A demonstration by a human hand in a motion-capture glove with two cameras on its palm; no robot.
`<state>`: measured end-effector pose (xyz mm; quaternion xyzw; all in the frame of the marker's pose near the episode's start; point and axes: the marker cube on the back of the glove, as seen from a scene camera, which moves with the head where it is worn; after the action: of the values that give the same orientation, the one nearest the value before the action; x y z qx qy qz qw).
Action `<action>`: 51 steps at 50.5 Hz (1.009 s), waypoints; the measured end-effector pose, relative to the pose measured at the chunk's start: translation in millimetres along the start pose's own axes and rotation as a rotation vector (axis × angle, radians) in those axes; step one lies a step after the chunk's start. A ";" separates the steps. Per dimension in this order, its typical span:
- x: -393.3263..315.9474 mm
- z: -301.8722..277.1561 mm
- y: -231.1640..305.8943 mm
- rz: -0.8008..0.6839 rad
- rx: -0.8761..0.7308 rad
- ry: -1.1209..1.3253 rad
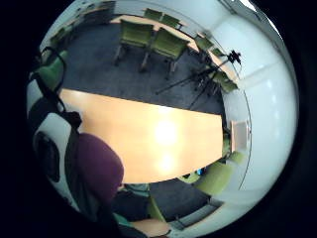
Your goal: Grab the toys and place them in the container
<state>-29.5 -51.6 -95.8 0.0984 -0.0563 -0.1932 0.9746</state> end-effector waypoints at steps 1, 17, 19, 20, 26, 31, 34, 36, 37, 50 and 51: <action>-10.8 3.3 -9.5 0.071 -0.005 0.016; -178.6 59.4 -80.7 0.030 -0.025 0.074; -188.2 68.8 -85.0 0.018 -0.029 0.114; -190.0 73.7 -86.9 0.000 -0.033 0.126; -153.9 86.9 -90.6 -0.172 -0.054 -0.058; -158.3 99.1 -91.8 -0.131 -0.091 -0.066; -151.5 108.1 -91.6 -0.085 -0.163 -0.001; -147.1 113.8 -90.3 -0.062 -0.207 0.040; -149.7 116.3 -88.6 -0.066 -0.221 0.046; -152.4 114.3 -55.6 0.058 -0.176 0.136; -146.1 111.5 -50.6 0.036 -0.169 0.128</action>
<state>-198.7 -59.9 -8.5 0.0270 0.0210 -0.1729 0.9843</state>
